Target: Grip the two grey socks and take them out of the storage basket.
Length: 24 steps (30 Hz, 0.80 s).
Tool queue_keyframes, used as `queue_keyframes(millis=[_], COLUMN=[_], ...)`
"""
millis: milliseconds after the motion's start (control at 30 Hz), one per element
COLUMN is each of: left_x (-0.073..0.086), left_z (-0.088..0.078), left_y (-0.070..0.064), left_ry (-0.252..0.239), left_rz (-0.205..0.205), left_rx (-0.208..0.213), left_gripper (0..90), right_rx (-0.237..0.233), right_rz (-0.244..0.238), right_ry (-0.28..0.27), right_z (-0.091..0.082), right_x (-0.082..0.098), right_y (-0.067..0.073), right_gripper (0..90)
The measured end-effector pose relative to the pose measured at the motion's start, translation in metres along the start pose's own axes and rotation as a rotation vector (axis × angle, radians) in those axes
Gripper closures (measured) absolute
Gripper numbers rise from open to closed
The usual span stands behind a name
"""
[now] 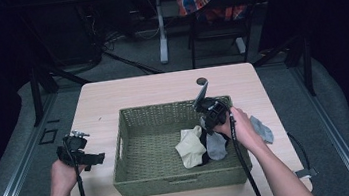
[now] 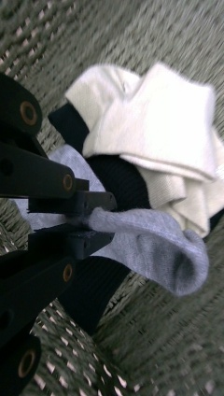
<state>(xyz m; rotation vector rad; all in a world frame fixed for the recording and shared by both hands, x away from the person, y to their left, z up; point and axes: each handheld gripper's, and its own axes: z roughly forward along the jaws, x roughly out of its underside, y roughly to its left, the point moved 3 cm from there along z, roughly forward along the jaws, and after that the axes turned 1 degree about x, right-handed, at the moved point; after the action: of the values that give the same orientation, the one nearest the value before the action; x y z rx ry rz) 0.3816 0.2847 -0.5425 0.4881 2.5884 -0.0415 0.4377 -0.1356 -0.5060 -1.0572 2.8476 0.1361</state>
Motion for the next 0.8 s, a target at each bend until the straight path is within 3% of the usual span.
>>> queue_keyframes(millis=[167,200,233,800], left_x=[0.000,0.000,0.000,0.001], left_z=[0.000,-0.001,-0.001,-0.001], left_y=[0.000,0.000,0.000,-0.001], left_ry=[0.000,0.000,0.000,0.003], left_rz=[0.000,-0.001,-0.001,0.001], left_rx=[-0.002,-0.002,-0.003,-0.003], left_gripper=[0.2,0.2,0.2,0.2], right_rx=[-0.009,-0.015,-0.011,-0.019], right_rz=[-0.013,0.003,-0.011,-0.004], right_ry=[-0.038,-0.070,-0.055,-0.136], right_z=[-0.017,-0.019,-0.023,-0.066], right_x=[0.001,0.002,0.002,0.009], right_y=[0.002,0.004,0.002,0.001], right_gripper=[83.7,83.7,83.7,84.1])
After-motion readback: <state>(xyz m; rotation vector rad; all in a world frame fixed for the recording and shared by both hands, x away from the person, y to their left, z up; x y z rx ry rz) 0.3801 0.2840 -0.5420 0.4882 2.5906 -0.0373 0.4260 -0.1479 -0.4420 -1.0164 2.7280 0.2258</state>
